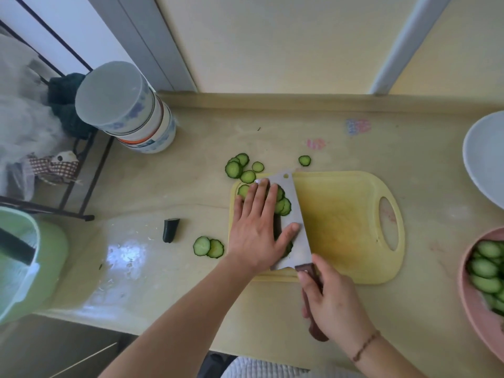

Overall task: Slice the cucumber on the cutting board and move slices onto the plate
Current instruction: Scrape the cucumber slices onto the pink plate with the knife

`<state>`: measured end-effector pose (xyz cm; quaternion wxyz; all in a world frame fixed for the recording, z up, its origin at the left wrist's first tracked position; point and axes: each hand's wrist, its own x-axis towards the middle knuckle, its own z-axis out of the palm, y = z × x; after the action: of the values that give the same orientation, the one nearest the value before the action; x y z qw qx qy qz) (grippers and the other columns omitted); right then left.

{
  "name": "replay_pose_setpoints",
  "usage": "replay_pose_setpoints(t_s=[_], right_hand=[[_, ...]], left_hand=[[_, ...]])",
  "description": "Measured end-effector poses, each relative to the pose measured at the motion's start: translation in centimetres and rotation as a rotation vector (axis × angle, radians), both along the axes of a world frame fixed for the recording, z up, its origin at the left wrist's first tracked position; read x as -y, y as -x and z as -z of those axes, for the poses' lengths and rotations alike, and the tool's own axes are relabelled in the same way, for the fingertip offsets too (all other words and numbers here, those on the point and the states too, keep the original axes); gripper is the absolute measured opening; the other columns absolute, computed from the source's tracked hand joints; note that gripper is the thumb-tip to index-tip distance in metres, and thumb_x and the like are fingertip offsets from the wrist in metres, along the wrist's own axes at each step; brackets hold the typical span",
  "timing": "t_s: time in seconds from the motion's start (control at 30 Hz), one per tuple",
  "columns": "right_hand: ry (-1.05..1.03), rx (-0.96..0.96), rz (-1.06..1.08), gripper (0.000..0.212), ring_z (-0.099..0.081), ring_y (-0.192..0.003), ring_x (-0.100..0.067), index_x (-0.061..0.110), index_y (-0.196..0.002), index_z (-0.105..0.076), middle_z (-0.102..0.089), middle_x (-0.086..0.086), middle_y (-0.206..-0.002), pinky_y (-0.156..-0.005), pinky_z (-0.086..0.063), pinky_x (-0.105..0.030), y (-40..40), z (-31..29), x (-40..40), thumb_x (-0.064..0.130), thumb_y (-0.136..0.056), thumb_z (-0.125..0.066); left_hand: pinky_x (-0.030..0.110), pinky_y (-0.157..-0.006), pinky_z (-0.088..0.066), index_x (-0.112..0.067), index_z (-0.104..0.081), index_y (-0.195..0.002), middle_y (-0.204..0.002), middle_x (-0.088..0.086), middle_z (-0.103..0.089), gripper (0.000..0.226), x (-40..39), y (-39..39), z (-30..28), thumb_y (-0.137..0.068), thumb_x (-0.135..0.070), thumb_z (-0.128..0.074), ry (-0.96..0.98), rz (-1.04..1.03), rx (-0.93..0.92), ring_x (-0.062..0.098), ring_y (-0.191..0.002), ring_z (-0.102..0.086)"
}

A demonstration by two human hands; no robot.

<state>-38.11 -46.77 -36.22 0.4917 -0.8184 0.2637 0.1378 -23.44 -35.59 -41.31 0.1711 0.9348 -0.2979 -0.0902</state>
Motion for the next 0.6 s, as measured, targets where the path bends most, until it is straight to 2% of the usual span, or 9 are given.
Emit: replay_pose_setpoints(t_s=[0.13,0.2,0.27,0.4,0.6], right_hand=[[-0.078,-0.003,0.021,0.018,-0.062,-0.045,-0.006,0.037,-0.108,-0.036,-0.07,-0.005,-0.057,-0.047,-0.047,-0.015,-0.2,-0.1,-0.3,0.029,-0.1,-0.049],[-0.134,0.003,0.03,0.016,-0.064,-0.047,-0.012,0.04,-0.102,-0.039,-0.07,-0.007,-0.059,-0.053,-0.053,-0.025,-0.1,-0.1,-0.1,0.026,-0.1,-0.049],[-0.202,0.009,0.062,0.014,-0.065,-0.05,-0.019,0.035,-0.095,-0.046,-0.07,-0.011,-0.061,-0.058,-0.055,-0.034,0.2,0.0,0.0,0.023,-0.1,-0.049],[-0.331,0.042,0.173,0.013,-0.061,-0.046,-0.028,0.027,-0.101,-0.055,-0.065,-0.017,-0.066,-0.045,-0.051,-0.035,1.2,0.3,0.3,0.016,-0.1,-0.049],[-0.409,0.025,0.302,0.026,-0.059,-0.045,-0.025,0.039,-0.107,-0.055,-0.064,-0.009,-0.064,-0.045,-0.051,-0.036,2.3,0.9,0.7,0.015,-0.099,-0.051]], left_hand=[[0.048,-0.126,0.003,-0.018,-0.014,-0.163,-0.171,-0.001,-0.004,0.094,-0.1,0.0,-0.2,-0.092,-0.08,-0.01,0.02,0.026,-0.02,0.018,-0.157,0.005],[0.048,-0.126,0.003,-0.018,-0.016,-0.163,-0.171,-0.001,-0.004,0.092,0.1,0.5,-0.2,-0.093,-0.078,-0.015,0.021,0.035,-0.027,0.018,-0.157,0.005],[0.049,-0.126,0.003,-0.018,-0.018,-0.162,-0.171,0.0,-0.007,0.09,0.5,1.2,-0.3,-0.095,-0.077,-0.016,0.027,0.056,-0.012,0.02,-0.157,0.003],[0.045,-0.128,0.0,-0.016,-0.019,-0.162,-0.17,0.003,-0.01,0.084,1.5,2.4,-0.1,-0.098,-0.07,-0.022,0.054,0.108,0.003,0.021,-0.157,0.005],[0.047,-0.128,-0.004,-0.015,-0.026,-0.16,-0.169,0.002,-0.015,0.075,1.4,2.2,-0.6,-0.101,-0.061,-0.033,0.207,0.125,-0.014,0.017,-0.157,0.0]])
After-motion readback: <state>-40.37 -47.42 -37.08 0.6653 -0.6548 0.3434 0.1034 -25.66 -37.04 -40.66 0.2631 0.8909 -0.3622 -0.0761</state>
